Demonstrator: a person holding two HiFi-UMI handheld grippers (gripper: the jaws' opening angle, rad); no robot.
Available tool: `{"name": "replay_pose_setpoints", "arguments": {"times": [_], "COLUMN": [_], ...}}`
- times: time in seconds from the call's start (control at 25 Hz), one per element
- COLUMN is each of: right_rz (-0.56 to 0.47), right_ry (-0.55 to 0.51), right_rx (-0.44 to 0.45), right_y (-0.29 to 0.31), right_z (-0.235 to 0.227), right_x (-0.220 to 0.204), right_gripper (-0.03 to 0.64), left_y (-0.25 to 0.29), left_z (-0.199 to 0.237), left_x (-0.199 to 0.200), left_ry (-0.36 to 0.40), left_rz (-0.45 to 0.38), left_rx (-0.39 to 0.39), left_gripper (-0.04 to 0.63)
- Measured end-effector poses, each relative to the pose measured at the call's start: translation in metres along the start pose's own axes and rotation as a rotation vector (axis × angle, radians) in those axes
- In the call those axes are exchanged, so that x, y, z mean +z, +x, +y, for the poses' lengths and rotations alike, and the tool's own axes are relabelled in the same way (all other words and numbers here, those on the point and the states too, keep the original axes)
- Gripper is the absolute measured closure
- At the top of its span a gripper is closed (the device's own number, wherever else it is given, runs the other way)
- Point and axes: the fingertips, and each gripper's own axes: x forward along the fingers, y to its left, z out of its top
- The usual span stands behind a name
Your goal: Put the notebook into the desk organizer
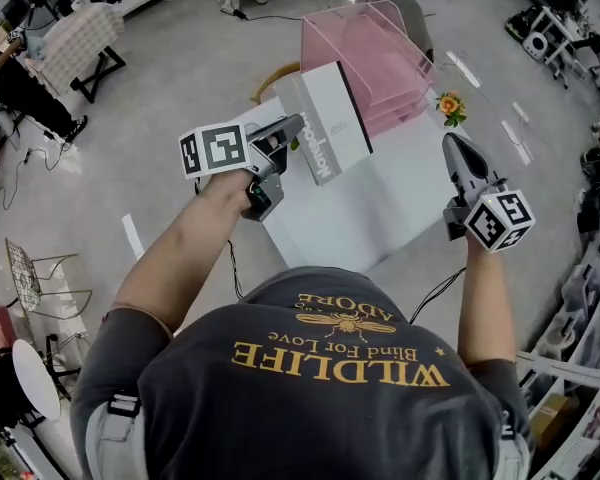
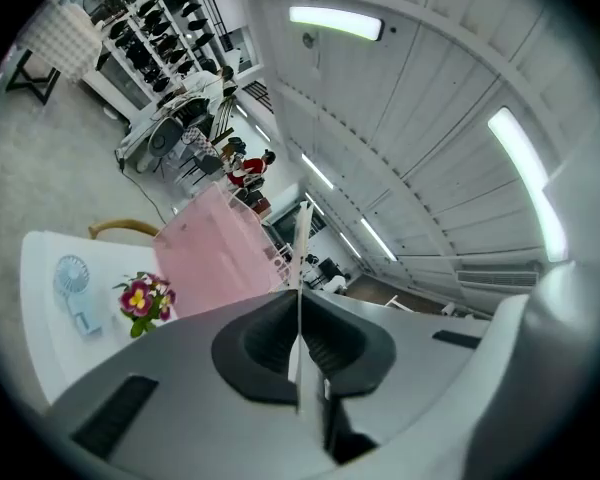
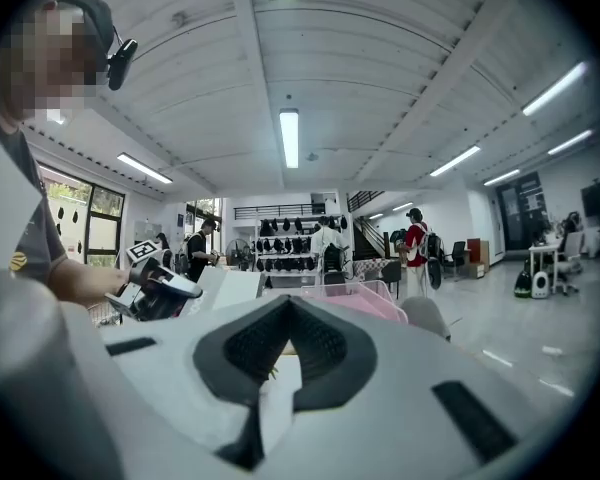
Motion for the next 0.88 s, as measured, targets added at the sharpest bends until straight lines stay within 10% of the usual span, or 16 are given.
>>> {"name": "replay_pose_setpoints", "arguments": {"times": [0.88], "right_rz": [-0.017], "right_ry": [-0.099], "right_rx": [0.001], "right_y": [0.097], "right_z": [-0.141], "right_x": [0.045], "right_gripper": [0.617], "left_y": [0.236], "left_z": [0.032], "left_x": [0.138], "left_ry": [0.023], "left_rz": [-0.034], "left_rx": [0.182], "left_gripper": [0.586]}}
